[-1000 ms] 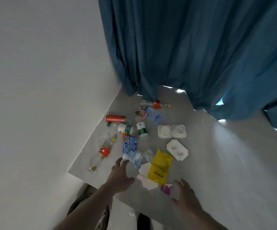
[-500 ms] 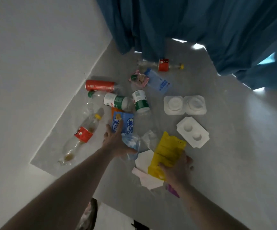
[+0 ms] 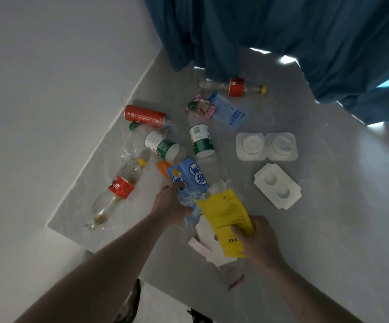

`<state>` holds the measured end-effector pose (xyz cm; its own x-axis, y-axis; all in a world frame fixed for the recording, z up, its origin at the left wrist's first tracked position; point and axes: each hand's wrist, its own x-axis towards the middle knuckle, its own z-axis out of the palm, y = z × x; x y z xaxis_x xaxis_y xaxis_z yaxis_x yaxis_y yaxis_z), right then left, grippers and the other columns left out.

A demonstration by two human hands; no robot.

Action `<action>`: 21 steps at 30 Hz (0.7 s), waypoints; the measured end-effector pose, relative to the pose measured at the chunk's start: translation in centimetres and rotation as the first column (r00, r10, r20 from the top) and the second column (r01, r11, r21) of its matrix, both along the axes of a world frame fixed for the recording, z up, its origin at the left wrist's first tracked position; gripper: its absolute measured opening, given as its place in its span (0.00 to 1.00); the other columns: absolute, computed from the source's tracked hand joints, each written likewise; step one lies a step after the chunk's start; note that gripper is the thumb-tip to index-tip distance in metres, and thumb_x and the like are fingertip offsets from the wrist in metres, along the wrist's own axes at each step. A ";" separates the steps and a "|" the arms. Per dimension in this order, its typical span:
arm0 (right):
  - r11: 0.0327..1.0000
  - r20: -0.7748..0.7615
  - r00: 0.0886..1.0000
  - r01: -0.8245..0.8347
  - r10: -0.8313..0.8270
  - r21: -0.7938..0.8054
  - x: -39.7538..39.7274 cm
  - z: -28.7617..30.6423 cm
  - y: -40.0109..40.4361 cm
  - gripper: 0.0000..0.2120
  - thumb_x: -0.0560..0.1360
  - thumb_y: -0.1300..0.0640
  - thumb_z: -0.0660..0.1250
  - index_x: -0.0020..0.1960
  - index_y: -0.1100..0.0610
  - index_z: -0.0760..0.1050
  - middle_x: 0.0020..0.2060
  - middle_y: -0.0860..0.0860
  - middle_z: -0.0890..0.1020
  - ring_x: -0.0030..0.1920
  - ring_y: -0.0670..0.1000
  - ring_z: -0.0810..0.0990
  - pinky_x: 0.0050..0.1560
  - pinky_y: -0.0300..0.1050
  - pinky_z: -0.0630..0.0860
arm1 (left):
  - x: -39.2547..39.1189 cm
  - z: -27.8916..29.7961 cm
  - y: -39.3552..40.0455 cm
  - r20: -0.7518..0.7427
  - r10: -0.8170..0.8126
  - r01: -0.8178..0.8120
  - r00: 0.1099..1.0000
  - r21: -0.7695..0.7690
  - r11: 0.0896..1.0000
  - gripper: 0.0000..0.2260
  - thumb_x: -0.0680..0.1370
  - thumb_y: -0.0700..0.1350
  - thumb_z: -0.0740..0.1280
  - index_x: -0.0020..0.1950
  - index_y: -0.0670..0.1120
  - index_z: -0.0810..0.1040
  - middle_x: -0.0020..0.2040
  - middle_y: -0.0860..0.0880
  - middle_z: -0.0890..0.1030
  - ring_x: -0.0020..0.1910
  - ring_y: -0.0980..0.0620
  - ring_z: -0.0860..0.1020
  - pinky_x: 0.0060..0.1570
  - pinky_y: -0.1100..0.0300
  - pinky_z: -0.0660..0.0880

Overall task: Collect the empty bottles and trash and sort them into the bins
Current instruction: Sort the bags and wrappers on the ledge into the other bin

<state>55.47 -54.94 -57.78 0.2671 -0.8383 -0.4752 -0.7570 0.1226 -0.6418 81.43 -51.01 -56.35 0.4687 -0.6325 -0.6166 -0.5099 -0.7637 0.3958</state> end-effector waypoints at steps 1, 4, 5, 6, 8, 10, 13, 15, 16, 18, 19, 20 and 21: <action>0.997 -0.013 0.998 -0.065 0.064 -0.030 0.2 -0.4 0.2 0.18 0.68 0.37 0.70 0.42 0.52 0.77 0.42 0.52 0.78 0.42 0.54 0.79 0.40 0.46 0.75 | -0.1 0.0 0.1 -0.004 0.005 -0.005 1.000 -0.012 1.000 0.31 0.69 0.51 0.77 0.71 0.54 0.73 0.64 0.45 0.78 0.63 0.42 0.77 0.60 0.53 0.74; 0.993 -0.053 0.993 -0.111 0.109 -0.029 2.4 -0.5 0.7 0.32 0.64 0.45 0.79 0.63 0.54 0.72 0.61 0.52 0.72 0.60 0.56 0.74 0.55 0.51 0.75 | -0.5 0.2 0.4 0.005 0.018 -0.018 1.000 -0.035 0.999 0.27 0.69 0.56 0.76 0.67 0.55 0.75 0.61 0.49 0.82 0.59 0.45 0.80 0.55 0.54 0.78; 0.995 -0.076 0.993 -0.096 0.095 -0.018 3.2 -0.5 0.8 0.42 0.63 0.47 0.82 0.71 0.53 0.65 0.68 0.52 0.67 0.66 0.57 0.70 0.59 0.53 0.74 | -0.6 0.1 0.6 0.014 0.021 -0.021 1.000 -0.026 0.999 0.31 0.67 0.58 0.76 0.68 0.54 0.73 0.62 0.49 0.80 0.59 0.45 0.79 0.55 0.52 0.79; 0.996 -0.108 0.990 -0.087 0.085 -0.010 4.0 -0.5 0.9 0.51 0.62 0.49 0.83 0.76 0.51 0.58 0.74 0.52 0.61 0.71 0.58 0.65 0.63 0.55 0.73 | -0.7 0.0 0.9 0.033 0.021 -0.021 0.999 -0.007 1.000 0.36 0.66 0.58 0.77 0.71 0.53 0.68 0.64 0.48 0.76 0.62 0.45 0.76 0.58 0.49 0.78; 0.995 -0.180 0.979 -0.102 0.099 -0.008 5.1 -0.9 0.6 0.62 0.60 0.49 0.84 0.80 0.48 0.46 0.77 0.52 0.54 0.73 0.59 0.62 0.66 0.58 0.71 | -0.7 -0.1 1.1 0.122 0.016 -0.016 0.992 -0.003 1.000 0.46 0.65 0.58 0.79 0.75 0.50 0.58 0.66 0.47 0.66 0.65 0.44 0.69 0.62 0.46 0.74; 0.992 -0.265 0.958 -0.123 0.112 -0.027 5.4 -1.4 0.2 0.65 0.58 0.47 0.85 0.80 0.48 0.45 0.75 0.52 0.56 0.70 0.60 0.65 0.64 0.57 0.72 | -0.5 0.1 0.8 0.236 -0.058 0.067 0.970 -0.030 0.997 0.52 0.62 0.58 0.80 0.77 0.50 0.53 0.70 0.47 0.59 0.66 0.43 0.65 0.63 0.45 0.73; 0.988 -0.357 0.928 -0.142 0.112 -0.058 4.7 -1.7 -0.5 0.56 0.59 0.43 0.82 0.77 0.50 0.54 0.70 0.54 0.67 0.67 0.59 0.69 0.63 0.56 0.72 | 0.0 0.7 -0.8 0.284 -0.247 0.244 0.926 0.046 0.969 0.59 0.61 0.56 0.82 0.81 0.52 0.47 0.77 0.47 0.50 0.72 0.40 0.60 0.66 0.43 0.71; 0.988 -0.384 0.917 -0.145 0.112 -0.058 3.7 -1.6 -1.0 0.43 0.64 0.43 0.80 0.71 0.51 0.63 0.65 0.53 0.74 0.65 0.59 0.71 0.61 0.55 0.71 | 0.0 1.0 -1.9 0.292 -0.347 0.326 0.891 0.119 0.938 0.63 0.60 0.55 0.84 0.82 0.51 0.45 0.80 0.46 0.44 0.76 0.38 0.56 0.67 0.42 0.70; 0.987 -0.402 0.909 -0.148 0.111 -0.062 3.1 -1.6 -1.2 0.36 0.66 0.43 0.78 0.68 0.51 0.67 0.64 0.53 0.76 0.64 0.60 0.72 0.60 0.55 0.71 | 0.0 1.1 -2.5 0.292 -0.390 0.360 0.873 0.152 0.920 0.64 0.59 0.56 0.84 0.82 0.51 0.44 0.80 0.46 0.42 0.77 0.37 0.54 0.67 0.42 0.70; 0.990 -0.416 0.905 -0.124 0.086 -0.065 1.6 -1.6 -1.7 0.27 0.70 0.43 0.75 0.64 0.54 0.72 0.61 0.54 0.79 0.62 0.60 0.75 0.58 0.54 0.73 | 0.1 0.8 -3.4 0.266 -0.449 0.399 0.853 0.221 0.890 0.67 0.58 0.58 0.84 0.82 0.50 0.41 0.81 0.46 0.40 0.79 0.36 0.49 0.71 0.41 0.66; 0.994 -0.385 0.921 -0.088 0.058 -0.059 0.8 -1.5 -2.1 0.24 0.72 0.44 0.75 0.62 0.55 0.75 0.59 0.55 0.81 0.60 0.60 0.77 0.56 0.52 0.74 | 0.3 0.6 -3.8 0.246 -0.459 0.402 0.854 0.249 0.881 0.69 0.57 0.60 0.84 0.82 0.50 0.39 0.81 0.46 0.39 0.80 0.36 0.46 0.73 0.39 0.63; 0.997 -0.331 0.943 -0.044 0.023 -0.058 0.1 -1.0 -2.4 0.21 0.73 0.45 0.74 0.60 0.56 0.77 0.57 0.56 0.82 0.58 0.60 0.79 0.52 0.49 0.75 | 0.4 0.3 -4.1 0.225 -0.460 0.398 0.859 0.272 0.876 0.71 0.55 0.61 0.84 0.82 0.50 0.38 0.81 0.45 0.38 0.80 0.36 0.44 0.75 0.38 0.60; 0.999 -0.272 0.962 0.003 -0.018 -0.055 -0.6 -0.6 -2.8 0.19 0.74 0.46 0.74 0.58 0.57 0.79 0.54 0.56 0.83 0.56 0.60 0.81 0.48 0.47 0.73 | 0.6 0.0 -4.4 0.207 -0.451 0.386 0.868 0.289 0.876 0.73 0.54 0.63 0.84 0.82 0.50 0.36 0.81 0.45 0.37 0.80 0.35 0.42 0.76 0.36 0.57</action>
<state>54.88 -57.76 -58.33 0.1249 -0.8664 -0.4835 -0.9031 0.1025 -0.4169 82.03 -55.46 -56.32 0.3552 -0.6601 -0.6619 -0.8607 -0.5071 0.0439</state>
